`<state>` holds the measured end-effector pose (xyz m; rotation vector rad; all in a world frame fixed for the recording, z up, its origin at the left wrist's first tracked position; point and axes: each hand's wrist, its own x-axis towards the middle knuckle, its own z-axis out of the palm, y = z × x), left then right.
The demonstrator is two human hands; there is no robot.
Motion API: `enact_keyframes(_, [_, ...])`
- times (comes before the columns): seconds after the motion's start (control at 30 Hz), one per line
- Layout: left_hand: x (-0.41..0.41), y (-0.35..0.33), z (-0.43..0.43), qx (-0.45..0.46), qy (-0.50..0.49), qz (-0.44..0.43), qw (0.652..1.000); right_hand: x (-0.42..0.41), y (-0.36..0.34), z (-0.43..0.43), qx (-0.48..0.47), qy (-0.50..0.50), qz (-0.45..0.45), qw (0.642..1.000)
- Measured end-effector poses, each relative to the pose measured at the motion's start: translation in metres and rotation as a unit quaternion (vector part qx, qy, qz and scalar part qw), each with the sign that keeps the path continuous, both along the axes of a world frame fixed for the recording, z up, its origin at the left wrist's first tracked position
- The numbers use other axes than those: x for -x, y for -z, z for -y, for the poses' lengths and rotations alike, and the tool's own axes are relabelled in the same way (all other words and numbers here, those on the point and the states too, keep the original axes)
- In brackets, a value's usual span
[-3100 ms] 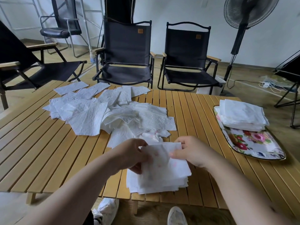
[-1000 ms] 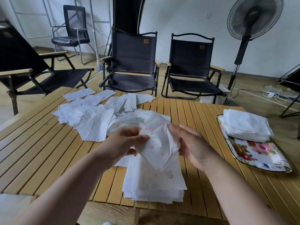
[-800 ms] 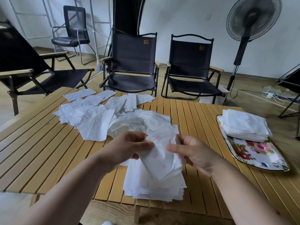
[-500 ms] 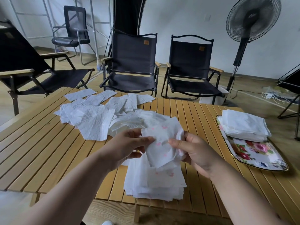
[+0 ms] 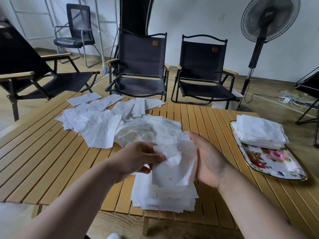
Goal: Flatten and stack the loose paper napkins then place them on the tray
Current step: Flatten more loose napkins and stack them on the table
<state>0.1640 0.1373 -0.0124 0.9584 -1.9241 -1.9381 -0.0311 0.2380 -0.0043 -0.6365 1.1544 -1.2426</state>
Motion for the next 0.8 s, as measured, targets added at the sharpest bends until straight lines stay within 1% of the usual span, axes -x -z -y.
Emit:
enact_keyframes(0.17, [0.002, 0.001, -0.002, 0.032, -0.012, 0.008, 0.999, 0.0, 0.001, -0.002, 0.001, 0.011, -0.057, 0.998])
enact_keyframes(0.37, [0.001, 0.001, -0.001, 0.049, -0.022, -0.002, 0.999, 0.0, -0.003, -0.001, 0.044, 0.086, -0.084, 0.992])
enact_keyframes(0.47, [0.002, 0.001, 0.001, 0.037, -0.044, -0.025, 0.998, 0.002, -0.002, 0.001, 0.059, 0.161, -0.102, 0.98])
enact_keyframes(0.53, [0.003, 0.0, 0.001, 0.006, -0.065, -0.042, 0.997, 0.003, -0.001, 0.0, 0.075, 0.229, -0.155, 0.958])
enact_keyframes(0.6, [0.004, -0.001, 0.0, -0.025, -0.08, -0.05, 0.995, 0.006, 0.001, 0.0, 0.094, 0.304, -0.257, 0.912])
enact_keyframes(0.63, [0.004, -0.001, 0.0, -0.035, -0.083, -0.052, 0.995, 0.008, 0.001, -0.001, 0.109, 0.327, -0.308, 0.887])
enact_keyframes(0.67, [0.004, -0.001, 0.0, -0.042, -0.084, -0.053, 0.994, 0.009, 0.001, 0.0, 0.122, 0.335, -0.339, 0.87])
enact_keyframes(0.7, [0.005, 0.0, 0.0, -0.045, -0.084, -0.052, 0.994, 0.009, 0.001, 0.001, 0.131, 0.335, -0.347, 0.866])
enact_keyframes(0.73, [0.006, 0.0, -0.001, -0.045, -0.083, -0.05, 0.994, 0.009, 0.001, 0.001, 0.13, 0.33, -0.333, 0.874])
enact_keyframes(0.8, [0.006, 0.0, -0.001, -0.038, -0.081, -0.052, 0.995, 0.009, 0.004, 0.005, 0.106, 0.319, -0.275, 0.901])
